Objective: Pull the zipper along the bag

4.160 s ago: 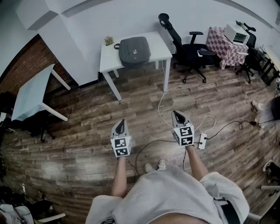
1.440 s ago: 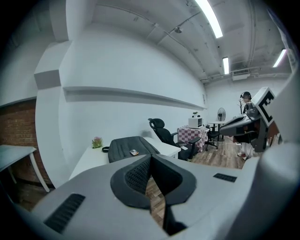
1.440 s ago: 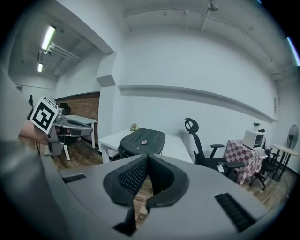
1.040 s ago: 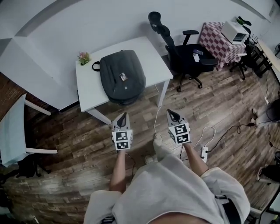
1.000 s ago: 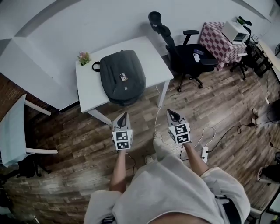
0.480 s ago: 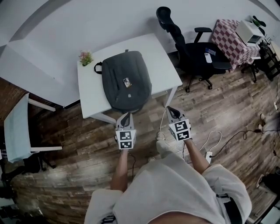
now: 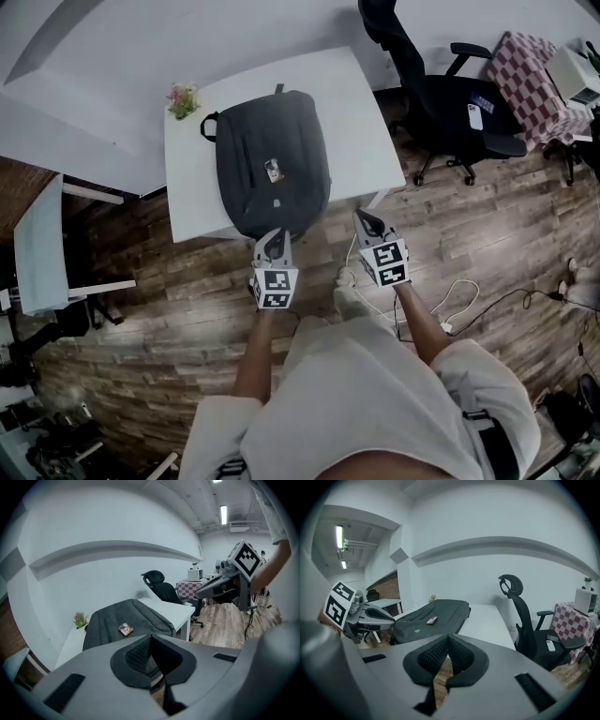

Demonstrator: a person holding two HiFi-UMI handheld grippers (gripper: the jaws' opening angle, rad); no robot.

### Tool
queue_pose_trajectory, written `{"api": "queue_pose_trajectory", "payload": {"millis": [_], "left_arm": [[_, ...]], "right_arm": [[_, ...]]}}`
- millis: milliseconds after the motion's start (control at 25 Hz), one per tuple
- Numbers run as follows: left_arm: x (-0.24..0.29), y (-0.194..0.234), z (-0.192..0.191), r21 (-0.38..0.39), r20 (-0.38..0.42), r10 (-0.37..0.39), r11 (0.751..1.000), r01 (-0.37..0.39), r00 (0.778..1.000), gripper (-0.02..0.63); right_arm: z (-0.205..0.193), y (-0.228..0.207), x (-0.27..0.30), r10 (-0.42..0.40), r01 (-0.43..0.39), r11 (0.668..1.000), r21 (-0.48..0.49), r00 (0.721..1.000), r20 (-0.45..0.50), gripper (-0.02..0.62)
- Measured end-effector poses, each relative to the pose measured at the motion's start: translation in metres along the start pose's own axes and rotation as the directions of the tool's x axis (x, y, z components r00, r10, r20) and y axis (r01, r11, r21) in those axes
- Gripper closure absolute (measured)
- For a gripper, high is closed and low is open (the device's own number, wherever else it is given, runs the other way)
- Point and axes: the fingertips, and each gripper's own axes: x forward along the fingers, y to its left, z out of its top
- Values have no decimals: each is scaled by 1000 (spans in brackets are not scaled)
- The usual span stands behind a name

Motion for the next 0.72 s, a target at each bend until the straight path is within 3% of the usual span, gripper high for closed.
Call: {"api": "queue_pose_trajectory", "payload": {"millis": [280,440,600,720], "left_arm": [[26,-10,-10,68,-60,-26,997,30,998,580],[34,-19,-23,152,-93,-65,985,79,994,580],[41,-21,-35,267,-127,-113,953,144,985,580],[41,-23,-42,372,-149,-136,910,183,979,578]], "right_arm": [[-18,-10,33,59,-59,998,18,997,-46,581],[-30,-8,43,74,-72,997,20,994,-75,581],[-37,-5,52,67,-66,998,16,993,-95,581],[-42,0,51,59,-58,998,14,992,-109,581]]}}
